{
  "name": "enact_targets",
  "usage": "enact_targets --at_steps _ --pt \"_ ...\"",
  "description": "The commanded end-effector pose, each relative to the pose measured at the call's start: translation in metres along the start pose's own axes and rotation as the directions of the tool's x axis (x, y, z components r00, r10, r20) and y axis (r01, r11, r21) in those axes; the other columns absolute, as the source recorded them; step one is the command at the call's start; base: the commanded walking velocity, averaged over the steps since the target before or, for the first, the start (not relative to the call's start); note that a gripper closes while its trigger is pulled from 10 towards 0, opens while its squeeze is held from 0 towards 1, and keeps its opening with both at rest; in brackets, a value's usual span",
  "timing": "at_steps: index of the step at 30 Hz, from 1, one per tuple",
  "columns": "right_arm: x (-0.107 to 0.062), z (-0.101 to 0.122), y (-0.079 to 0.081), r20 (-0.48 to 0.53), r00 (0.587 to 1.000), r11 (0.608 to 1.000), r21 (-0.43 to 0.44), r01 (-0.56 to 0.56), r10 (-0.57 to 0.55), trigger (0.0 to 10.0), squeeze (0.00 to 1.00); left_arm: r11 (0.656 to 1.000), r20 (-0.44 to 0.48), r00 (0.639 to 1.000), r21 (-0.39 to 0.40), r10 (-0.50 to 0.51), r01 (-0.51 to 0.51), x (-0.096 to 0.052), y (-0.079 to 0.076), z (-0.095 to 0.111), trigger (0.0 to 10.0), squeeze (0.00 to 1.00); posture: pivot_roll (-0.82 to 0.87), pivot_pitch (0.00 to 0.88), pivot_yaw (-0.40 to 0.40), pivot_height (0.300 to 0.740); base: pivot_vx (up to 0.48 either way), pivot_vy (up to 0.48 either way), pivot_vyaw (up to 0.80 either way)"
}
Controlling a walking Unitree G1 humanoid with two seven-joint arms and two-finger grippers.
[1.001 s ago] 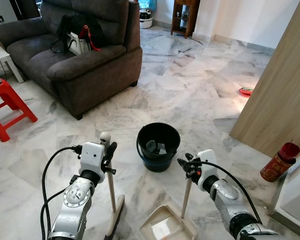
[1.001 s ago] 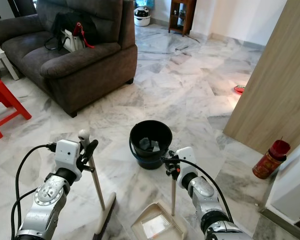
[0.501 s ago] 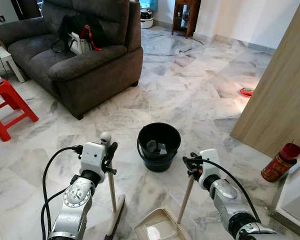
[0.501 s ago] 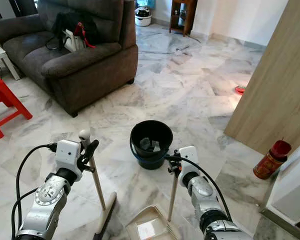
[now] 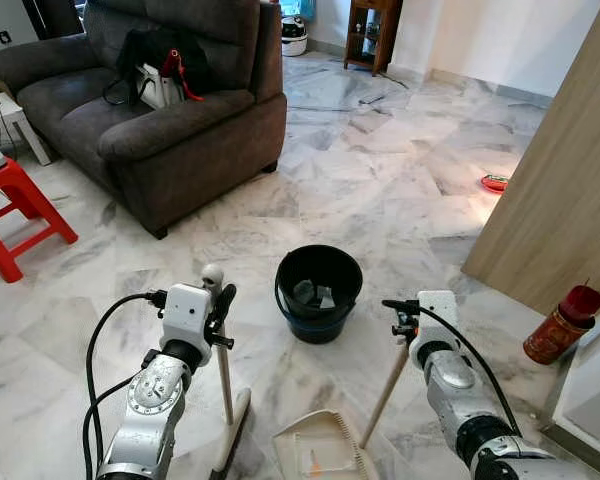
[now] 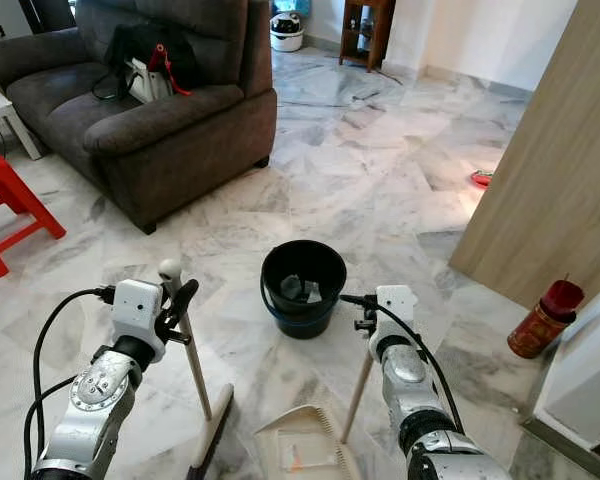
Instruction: Sweep floor
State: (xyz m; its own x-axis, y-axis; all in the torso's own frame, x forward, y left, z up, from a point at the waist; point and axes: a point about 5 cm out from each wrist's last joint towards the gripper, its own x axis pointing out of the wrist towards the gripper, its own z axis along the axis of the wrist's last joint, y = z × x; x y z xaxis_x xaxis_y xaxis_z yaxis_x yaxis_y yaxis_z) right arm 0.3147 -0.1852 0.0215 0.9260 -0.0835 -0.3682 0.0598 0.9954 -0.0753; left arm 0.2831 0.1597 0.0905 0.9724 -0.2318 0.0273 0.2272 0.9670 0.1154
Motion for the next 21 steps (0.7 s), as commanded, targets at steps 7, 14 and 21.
enact_targets --at_steps 7,14,21 --pt "0.001 0.002 -0.025 -0.038 0.977 0.978 -0.033 0.208 -0.209 10.0 0.0 1.0 0.047 0.999 0.019 -0.012 0.011 0.007 -0.001 0.012 10.0 0.0 0.12 0.0 -0.018 0.74 0.0 0.0 0.0" --pt "-0.003 -0.009 -0.034 -0.103 0.948 0.953 -0.034 0.3 -0.302 10.0 0.0 1.0 0.045 0.999 0.013 -0.018 0.018 0.007 -0.004 0.012 10.0 0.0 0.11 0.0 -0.017 0.74 0.0 0.0 0.0" --pt "-0.007 -0.02 -0.033 -0.165 0.92 0.932 0.005 0.362 -0.356 10.0 0.0 1.0 0.044 0.999 0.015 -0.018 0.018 0.008 -0.003 0.012 10.0 0.0 0.11 0.0 -0.016 0.74 0.0 0.0 0.0"
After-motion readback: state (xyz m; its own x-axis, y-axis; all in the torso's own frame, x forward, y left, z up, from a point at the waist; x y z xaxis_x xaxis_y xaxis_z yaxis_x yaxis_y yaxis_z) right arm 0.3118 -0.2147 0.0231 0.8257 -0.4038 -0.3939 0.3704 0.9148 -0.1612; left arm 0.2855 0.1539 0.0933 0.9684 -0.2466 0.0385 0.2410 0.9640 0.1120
